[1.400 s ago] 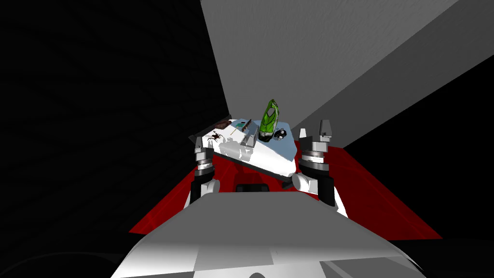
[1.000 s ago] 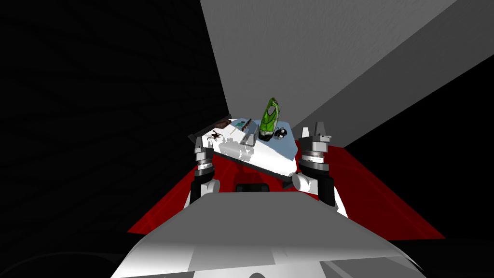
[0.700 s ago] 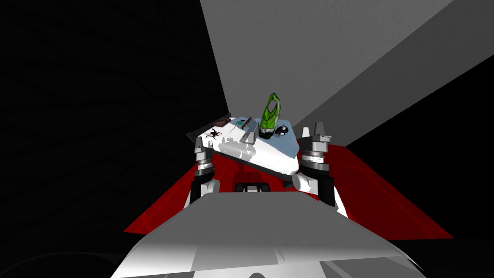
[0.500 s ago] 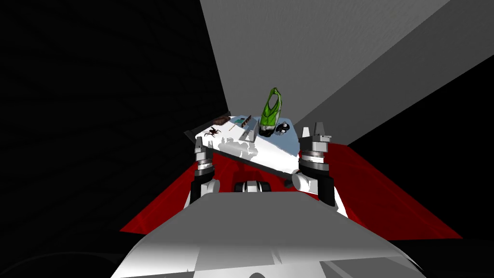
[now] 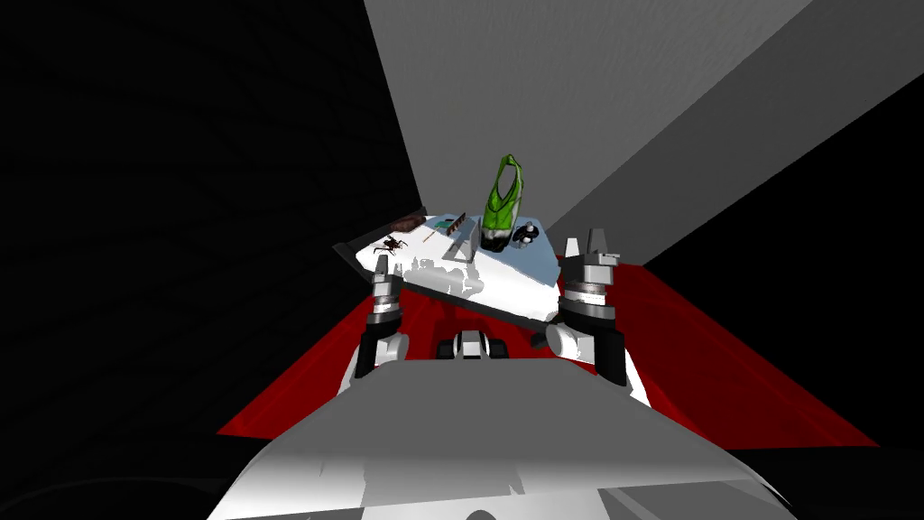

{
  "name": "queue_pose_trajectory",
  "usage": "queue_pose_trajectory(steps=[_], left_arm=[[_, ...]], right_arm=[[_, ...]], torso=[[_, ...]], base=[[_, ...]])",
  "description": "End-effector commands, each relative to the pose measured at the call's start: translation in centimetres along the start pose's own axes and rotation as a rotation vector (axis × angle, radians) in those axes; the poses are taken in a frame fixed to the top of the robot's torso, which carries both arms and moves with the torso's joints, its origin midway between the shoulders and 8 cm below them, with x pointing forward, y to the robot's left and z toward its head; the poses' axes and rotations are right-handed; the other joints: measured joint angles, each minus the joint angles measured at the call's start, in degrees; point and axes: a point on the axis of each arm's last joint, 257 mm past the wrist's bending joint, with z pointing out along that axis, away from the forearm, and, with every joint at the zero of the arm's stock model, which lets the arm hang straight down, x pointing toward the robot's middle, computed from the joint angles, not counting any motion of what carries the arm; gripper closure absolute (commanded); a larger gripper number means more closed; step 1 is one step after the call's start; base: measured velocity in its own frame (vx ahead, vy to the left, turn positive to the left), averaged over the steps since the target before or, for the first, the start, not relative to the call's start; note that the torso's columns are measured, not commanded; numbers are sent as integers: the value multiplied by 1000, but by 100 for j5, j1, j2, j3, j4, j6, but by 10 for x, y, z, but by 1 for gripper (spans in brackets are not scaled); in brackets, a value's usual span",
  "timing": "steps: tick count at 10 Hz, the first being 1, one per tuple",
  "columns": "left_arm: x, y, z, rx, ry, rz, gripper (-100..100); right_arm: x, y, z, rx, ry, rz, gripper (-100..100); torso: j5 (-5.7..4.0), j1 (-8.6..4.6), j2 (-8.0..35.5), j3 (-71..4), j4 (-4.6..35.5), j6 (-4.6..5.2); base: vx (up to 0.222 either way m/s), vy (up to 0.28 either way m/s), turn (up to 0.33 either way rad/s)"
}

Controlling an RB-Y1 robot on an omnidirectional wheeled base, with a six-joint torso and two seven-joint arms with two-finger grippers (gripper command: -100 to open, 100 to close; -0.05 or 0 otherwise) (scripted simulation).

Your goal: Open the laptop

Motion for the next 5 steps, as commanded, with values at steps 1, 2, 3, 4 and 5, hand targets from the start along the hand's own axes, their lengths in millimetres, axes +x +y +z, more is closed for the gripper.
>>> queue_pose_trajectory(steps=[1,2,3,4,5], left_arm=[[4,25,11,-47,43,71,-100],[4,32,14,-59,50,88,-100],[4,38,17,-71,56,105,-100],[4,45,20,-84,62,123,-100],[3,53,24,-97,67,142,-100]], right_arm=[[0,0,0,0,0,0,0],[0,0,0,0,0,0,0],[0,0,0,0,0,0,0],[0,0,0,0,0,0,0],[0,0,0,0,0,0,0]], torso=[[0,1,3,0,2,-2],[0,-2,2,0,2,-1],[-1,-1,5,1,3,-2],[0,1,8,3,4,-2],[1,5,9,3,4,-2]], base=[[36,-35,-151],[39,-40,-150],[32,-40,-116],[31,-33,-88],[30,-25,-102]])
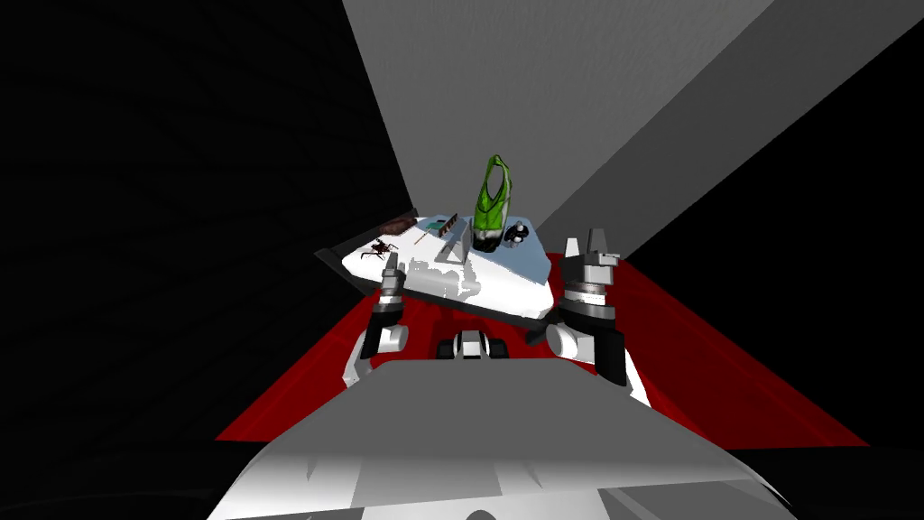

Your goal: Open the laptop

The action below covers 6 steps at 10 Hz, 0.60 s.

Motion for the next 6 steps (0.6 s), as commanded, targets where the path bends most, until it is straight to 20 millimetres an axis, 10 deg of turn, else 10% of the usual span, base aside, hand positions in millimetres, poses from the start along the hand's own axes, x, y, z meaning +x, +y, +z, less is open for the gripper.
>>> queue_pose_trajectory(steps=[1,6], left_arm=[[0,19,9,-39,15,49,-100],[-3,56,31,-116,33,144,-100]], right_arm=[[0,0,0,0,0,0,0],[0,0,0,0,0,0,0]], torso=[[1,2,0,0,0,0],[-1,-5,-3,-2,-1,1]], base=[[30,-28,-114],[33,-25,-132]])
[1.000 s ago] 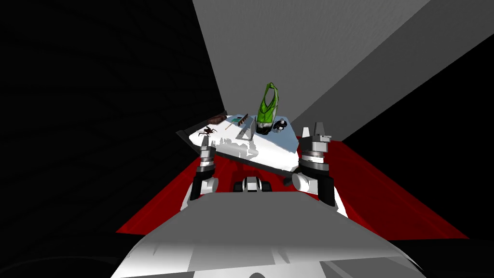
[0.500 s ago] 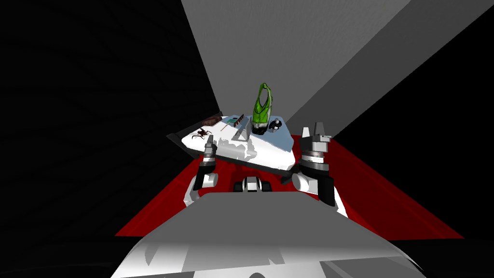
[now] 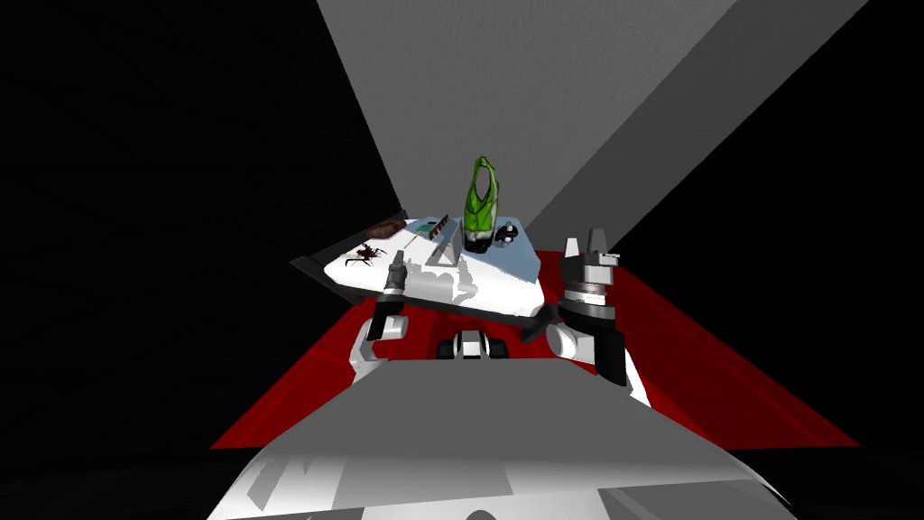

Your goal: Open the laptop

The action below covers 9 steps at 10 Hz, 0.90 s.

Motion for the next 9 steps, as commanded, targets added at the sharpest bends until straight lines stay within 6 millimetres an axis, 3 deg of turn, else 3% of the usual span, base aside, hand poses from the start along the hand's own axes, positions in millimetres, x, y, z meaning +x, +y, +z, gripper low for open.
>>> queue_pose_trajectory(steps=[1,9], left_arm=[[-1,21,13,-48,6,48,-100],[-4,86,51,-215,4,148,-100]], right_arm=[[0,0,0,0,0,0,0],[0,0,0,0,0,0,0]], torso=[[0,2,0,0,0,-1],[1,5,2,1,0,-1]], base=[[36,-26,-121],[38,-27,-129]])
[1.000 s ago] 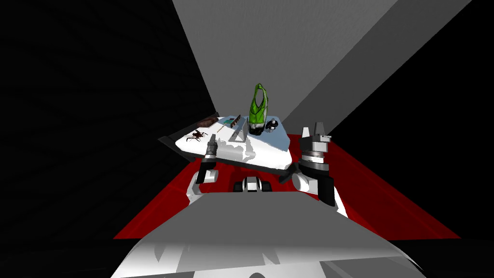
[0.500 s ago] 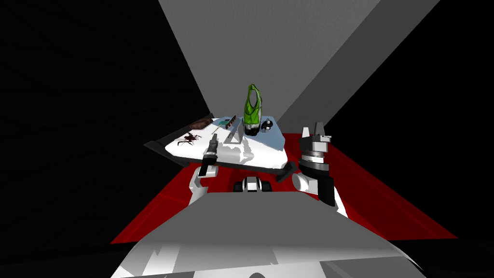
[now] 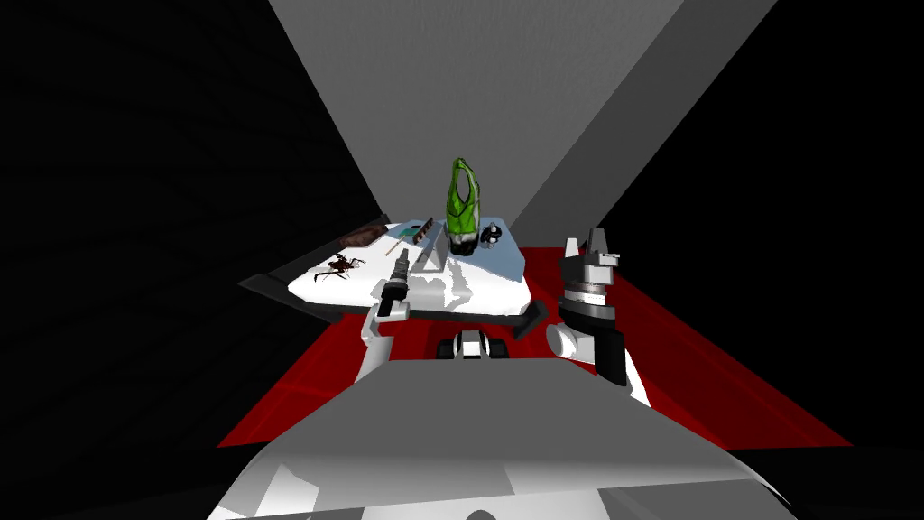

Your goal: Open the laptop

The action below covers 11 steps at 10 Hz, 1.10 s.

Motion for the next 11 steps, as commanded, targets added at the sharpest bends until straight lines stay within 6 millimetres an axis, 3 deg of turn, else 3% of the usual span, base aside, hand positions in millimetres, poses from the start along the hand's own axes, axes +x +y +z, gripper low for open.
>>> queue_pose_trajectory(steps=[1,9,11], left_arm=[[3,17,14,-58,1,23,-100],[18,56,47,-205,14,51,-100],[37,64,53,-253,27,23,-100]], right_arm=[[0,0,0,0,0,0,0],[0,0,0,0,0,0,0],[0,0,0,0,0,0,0]], torso=[[-1,-4,-1,0,0,2],[-1,-3,1,1,1,1],[-1,-3,-2,-1,0,2]], base=[[36,-23,-126],[35,-18,-110],[36,-15,-128]])
